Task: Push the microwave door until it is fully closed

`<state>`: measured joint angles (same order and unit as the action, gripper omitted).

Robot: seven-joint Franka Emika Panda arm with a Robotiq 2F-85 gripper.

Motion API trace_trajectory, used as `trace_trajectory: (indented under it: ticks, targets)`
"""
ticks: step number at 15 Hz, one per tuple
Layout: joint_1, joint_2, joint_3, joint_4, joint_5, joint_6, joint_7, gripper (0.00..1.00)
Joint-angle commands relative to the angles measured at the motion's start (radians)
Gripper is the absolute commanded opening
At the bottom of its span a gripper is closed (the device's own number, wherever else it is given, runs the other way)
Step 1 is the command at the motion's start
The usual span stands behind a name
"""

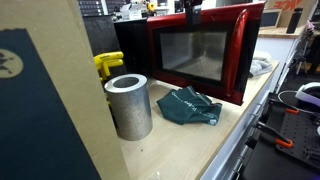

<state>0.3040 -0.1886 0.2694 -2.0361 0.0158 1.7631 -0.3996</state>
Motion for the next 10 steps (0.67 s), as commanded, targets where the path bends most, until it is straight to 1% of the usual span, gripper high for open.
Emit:
trace_trajectory:
  ticks: [1, 2, 3, 6, 10]
  targets:
    - [0.004, -0.051, 0.009, -0.039, -0.096, -0.025, -0.014, 0.05]
    - [0.002, -0.059, 0.009, -0.043, -0.133, -0.036, -0.016, 0.01]
    - [0.000, -0.071, 0.007, -0.056, -0.167, -0.044, -0.018, 0.00]
    - [0.000, -0.107, 0.003, -0.085, -0.256, -0.082, -0.023, 0.00]
    - [0.006, -0.162, -0.002, -0.154, -0.310, -0.139, -0.015, 0.00]
